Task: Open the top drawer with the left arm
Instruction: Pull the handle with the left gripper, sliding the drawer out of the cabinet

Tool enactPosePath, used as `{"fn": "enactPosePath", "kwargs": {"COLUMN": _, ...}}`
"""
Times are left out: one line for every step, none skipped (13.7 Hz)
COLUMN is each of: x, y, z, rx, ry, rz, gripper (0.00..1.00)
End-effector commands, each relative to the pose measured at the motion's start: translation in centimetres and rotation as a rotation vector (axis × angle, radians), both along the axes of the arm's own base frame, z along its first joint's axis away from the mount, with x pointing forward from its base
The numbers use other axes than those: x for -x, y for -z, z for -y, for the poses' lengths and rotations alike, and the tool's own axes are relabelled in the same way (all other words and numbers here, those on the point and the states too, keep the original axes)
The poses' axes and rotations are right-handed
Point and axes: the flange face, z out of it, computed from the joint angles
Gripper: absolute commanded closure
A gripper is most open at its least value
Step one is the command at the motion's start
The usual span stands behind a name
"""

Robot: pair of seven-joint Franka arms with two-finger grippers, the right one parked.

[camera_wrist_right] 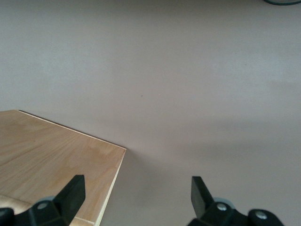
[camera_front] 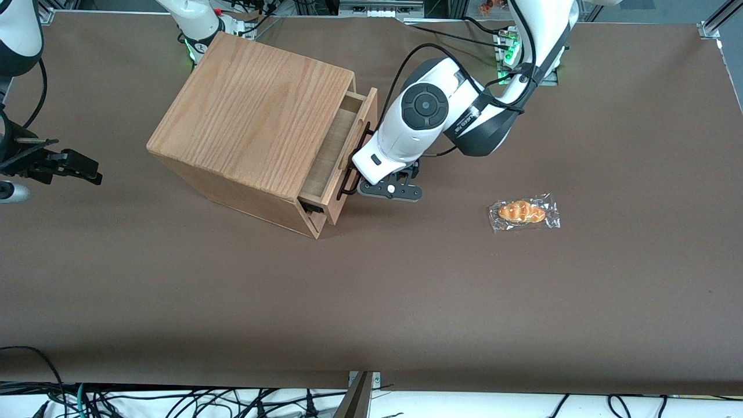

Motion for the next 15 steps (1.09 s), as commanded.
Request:
{"fn": "enactPosePath", "kwargs": {"x": 0.1, "y": -0.4, "z": -0.8, "rx": -0.019, "ry": 0.022, "rz": 0.004, "gripper": 0.04}}
{"fn": "enactPosePath", "kwargs": {"x": 0.0, "y": -0.3, "z": -0.9, "rx": -0.021, "ry": 0.021, "rz": 0.005, "gripper": 0.04}}
{"fn": "enactPosePath", "kwargs": {"x": 0.1, "y": -0.1, "z": -0.9, "rx": -0.024, "ry": 0.021, "rz": 0.001, "gripper": 0.04}}
{"fn": "enactPosePath", "kwargs": {"x": 0.0, "y": 0.1, "z": -1.0, "rx": -0.026, "ry": 0.019, "rz": -0.001, "gripper": 0.04}}
{"fn": "enactPosePath", "kwargs": {"x": -0.1, "y": 0.2, "z": -1.2, "rx": -0.029, "ry": 0.017, "rz": -0.003, "gripper": 0.04}}
{"fn": "enactPosePath", "kwargs": {"x": -0.3, "y": 0.3, "z": -1.6, "rx": -0.031, "ry": 0.01, "rz": -0.005, "gripper": 0.03}}
{"fn": "enactPosePath", "kwargs": {"x": -0.5, "y": 0.2, "z": -1.8, "rx": -0.031, "ry": 0.007, "rz": -0.004, "gripper": 0.02}}
{"fn": "enactPosePath", "kwargs": {"x": -0.6, "y": 0.0, "z": -2.1, "rx": -0.031, "ry": 0.005, "rz": -0.003, "gripper": 0.01}}
{"fn": "enactPosePath", "kwargs": {"x": -0.8, "y": -0.1, "z": -2.6, "rx": -0.036, "ry": 0.001, "rz": -0.008, "gripper": 0.01}}
{"fn": "enactPosePath", "kwargs": {"x": -0.9, "y": -0.1, "z": -2.7, "rx": -0.035, "ry": 0.007, "rz": -0.007, "gripper": 0.01}}
{"fn": "enactPosePath", "kwargs": {"x": -0.9, "y": -0.4, "z": -2.8, "rx": -0.033, "ry": 0.01, "rz": -0.003, "gripper": 0.01}}
{"fn": "enactPosePath", "kwargs": {"x": -0.9, "y": -0.4, "z": -2.8, "rx": -0.034, "ry": 0.015, "rz": -0.003, "gripper": 0.01}}
{"fn": "enactPosePath", "kwargs": {"x": -1.2, "y": -0.4, "z": -3.2, "rx": -0.033, "ry": 0.018, "rz": -0.001, "gripper": 0.01}}
{"fn": "enactPosePath", "kwargs": {"x": -1.5, "y": -0.4, "z": -3.6, "rx": -0.034, "ry": 0.022, "rz": -0.004, "gripper": 0.01}}
{"fn": "enactPosePath", "kwargs": {"x": -1.6, "y": -0.3, "z": -3.9, "rx": -0.035, "ry": 0.032, "rz": -0.005, "gripper": 0.01}}
